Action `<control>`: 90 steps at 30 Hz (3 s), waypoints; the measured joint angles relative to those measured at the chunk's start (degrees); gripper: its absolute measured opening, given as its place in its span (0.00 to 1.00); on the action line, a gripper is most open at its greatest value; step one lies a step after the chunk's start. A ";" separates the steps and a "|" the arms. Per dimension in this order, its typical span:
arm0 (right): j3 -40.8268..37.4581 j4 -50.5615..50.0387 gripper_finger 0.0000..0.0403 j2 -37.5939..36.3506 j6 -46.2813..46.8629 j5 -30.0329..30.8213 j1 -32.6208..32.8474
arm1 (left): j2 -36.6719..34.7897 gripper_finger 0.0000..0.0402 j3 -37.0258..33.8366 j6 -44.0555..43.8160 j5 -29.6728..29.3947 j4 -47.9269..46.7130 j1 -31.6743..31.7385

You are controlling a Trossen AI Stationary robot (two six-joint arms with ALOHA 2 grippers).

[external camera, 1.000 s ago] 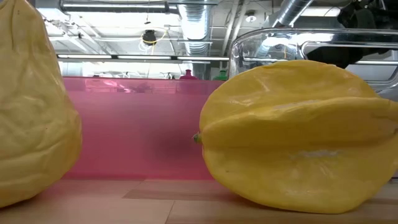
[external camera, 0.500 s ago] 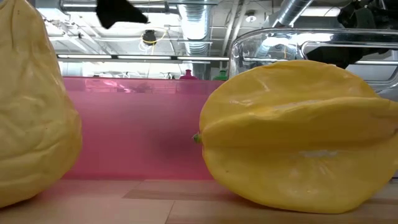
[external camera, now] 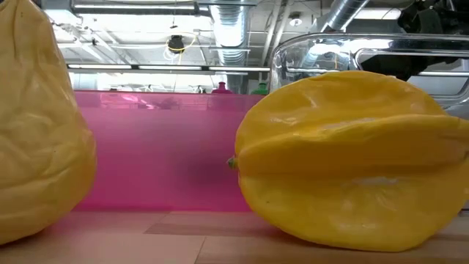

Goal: Pick & Place Food Item
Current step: Put the dark red apple into the transparent bin

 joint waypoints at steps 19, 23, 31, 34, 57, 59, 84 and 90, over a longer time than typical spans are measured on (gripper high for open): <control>0.00 -0.01 0.01 0.01 -0.02 0.00 0.01 | 1.89 0.78 -7.15 -30.83 3.15 1.45 -15.19; 0.00 -0.01 0.01 0.01 0.01 0.00 0.02 | 3.55 0.78 -9.28 -30.85 6.17 5.35 -15.19; 0.00 -0.01 0.01 0.01 0.03 0.00 0.02 | 8.04 0.78 -10.56 -30.71 7.36 9.27 -15.19; 0.00 -0.01 0.01 0.01 0.04 0.00 0.00 | 9.62 0.78 -10.50 -30.66 7.39 11.26 -15.19; 0.00 -0.01 0.01 0.01 0.04 0.00 0.01 | 6.39 0.61 -10.67 -28.64 2.15 3.19 -15.19; 0.00 -0.01 0.01 0.01 0.04 0.00 0.00 | 5.27 0.62 -10.67 -28.65 -0.89 0.36 -15.19; 0.00 0.01 0.01 0.01 0.04 0.00 0.00 | -3.41 0.62 -10.60 11.93 -53.25 27.28 -7.74; 0.00 0.01 0.01 0.01 0.04 0.00 0.00 | -3.41 0.62 -10.58 39.48 -50.66 49.37 -0.66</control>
